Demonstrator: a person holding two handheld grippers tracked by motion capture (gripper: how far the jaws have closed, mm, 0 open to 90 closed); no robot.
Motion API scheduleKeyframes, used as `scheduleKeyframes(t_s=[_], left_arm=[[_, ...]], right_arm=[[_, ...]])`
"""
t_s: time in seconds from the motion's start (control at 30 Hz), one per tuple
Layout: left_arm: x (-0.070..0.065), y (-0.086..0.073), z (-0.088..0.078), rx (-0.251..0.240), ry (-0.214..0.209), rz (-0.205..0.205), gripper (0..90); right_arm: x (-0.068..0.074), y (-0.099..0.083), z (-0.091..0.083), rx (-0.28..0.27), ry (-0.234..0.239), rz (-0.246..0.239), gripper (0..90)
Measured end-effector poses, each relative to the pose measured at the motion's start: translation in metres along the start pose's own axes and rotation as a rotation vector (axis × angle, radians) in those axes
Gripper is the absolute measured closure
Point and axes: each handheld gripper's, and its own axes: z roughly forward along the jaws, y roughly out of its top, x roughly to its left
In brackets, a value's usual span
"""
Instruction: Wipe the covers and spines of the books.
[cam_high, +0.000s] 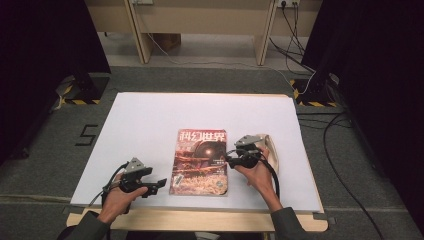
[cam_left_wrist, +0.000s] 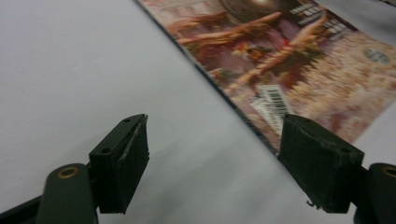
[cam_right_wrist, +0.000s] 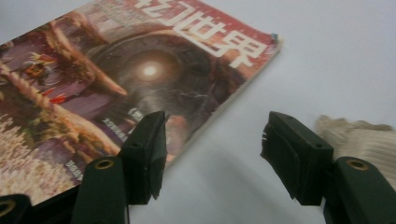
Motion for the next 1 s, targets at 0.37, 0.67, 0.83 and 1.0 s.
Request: scheduleKeyframes(t_s=[0.37, 0.67, 0.83, 1.0], left_arm=[[-0.026, -0.007, 0.015, 0.066, -0.046, 0.125, 22.5], [-0.030, -0.009, 0.017, 0.076, -0.016, 0.196, 21.5], [-0.029, -0.008, 0.017, 0.079, -0.019, 0.183, 22.8], [-0.027, -0.007, 0.017, 0.076, -0.024, 0.167, 22.9]], right_arm=[[0.019, -0.002, 0.016, 0.046, 0.056, -0.024, 40.5], [0.024, -0.002, 0.022, 0.053, 0.079, 0.010, 40.5], [0.022, -0.005, 0.023, 0.055, 0.097, 0.056, 36.8], [0.025, -0.007, 0.024, 0.051, 0.106, 0.073, 30.3]])
